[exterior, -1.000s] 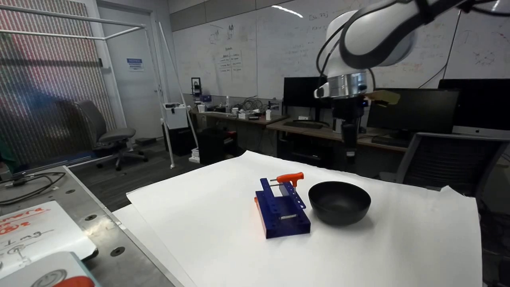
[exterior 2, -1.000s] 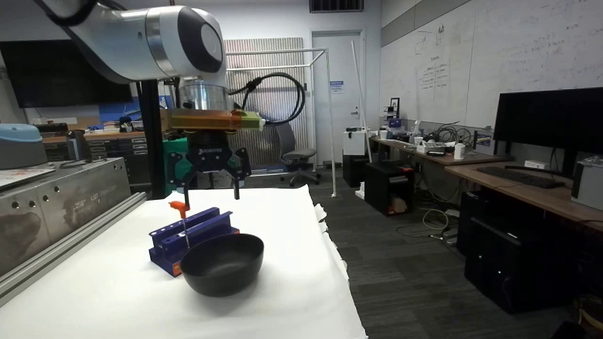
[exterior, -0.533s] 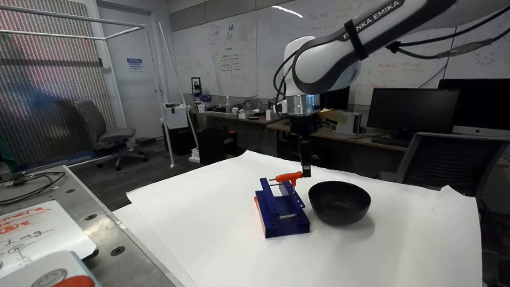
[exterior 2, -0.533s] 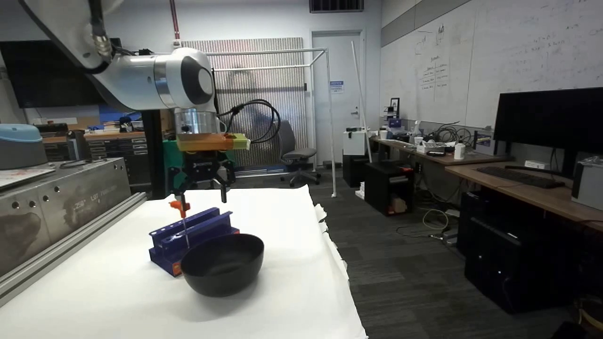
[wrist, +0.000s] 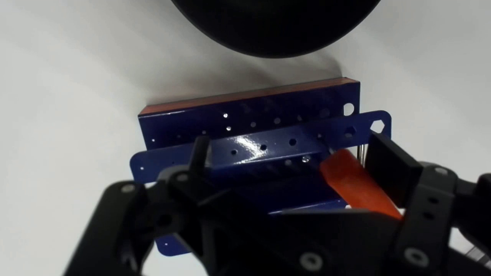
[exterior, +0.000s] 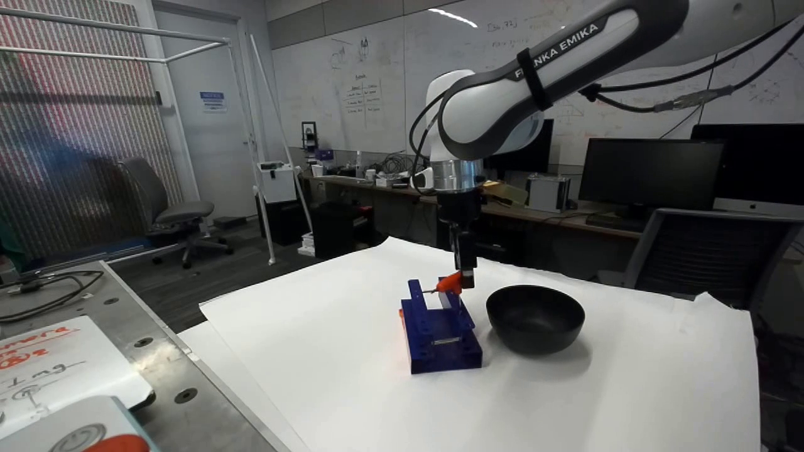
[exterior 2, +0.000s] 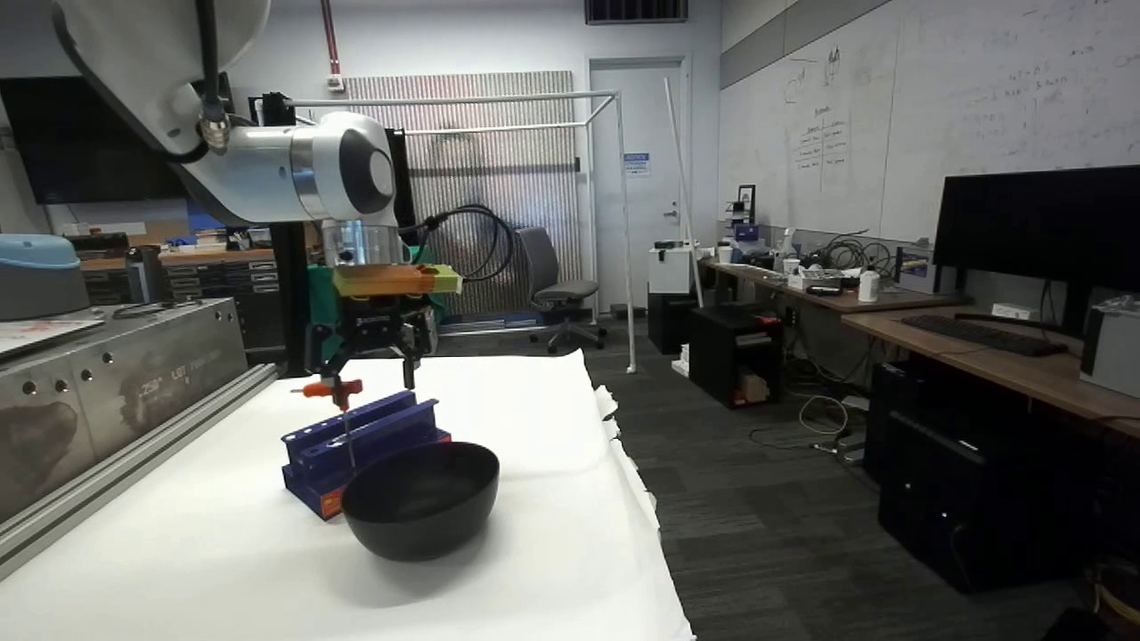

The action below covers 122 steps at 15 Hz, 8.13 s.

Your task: Put the orange object inside the bowl.

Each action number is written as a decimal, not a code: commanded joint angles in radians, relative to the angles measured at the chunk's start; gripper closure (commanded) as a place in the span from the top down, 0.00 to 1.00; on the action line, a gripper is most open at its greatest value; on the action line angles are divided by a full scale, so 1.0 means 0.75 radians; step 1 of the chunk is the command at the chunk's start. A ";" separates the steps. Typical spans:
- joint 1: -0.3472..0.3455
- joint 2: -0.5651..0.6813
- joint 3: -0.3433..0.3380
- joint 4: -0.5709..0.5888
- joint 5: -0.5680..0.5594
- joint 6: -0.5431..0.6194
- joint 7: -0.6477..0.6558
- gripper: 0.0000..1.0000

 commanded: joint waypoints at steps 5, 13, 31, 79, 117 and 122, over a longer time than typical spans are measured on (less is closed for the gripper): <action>-0.006 0.014 0.036 0.079 -0.025 -0.095 -0.144 1.00; -0.017 -0.005 0.049 0.056 0.010 -0.168 -0.270 0.28; 0.024 -0.010 0.067 0.014 -0.007 -0.037 -0.318 0.75; -0.034 -0.189 -0.058 0.040 -0.124 -0.337 0.043 0.09; -0.248 -0.362 -0.046 -0.684 0.294 0.299 -0.335 1.00; -0.247 -0.392 -0.046 -0.689 0.326 0.327 -0.349 1.00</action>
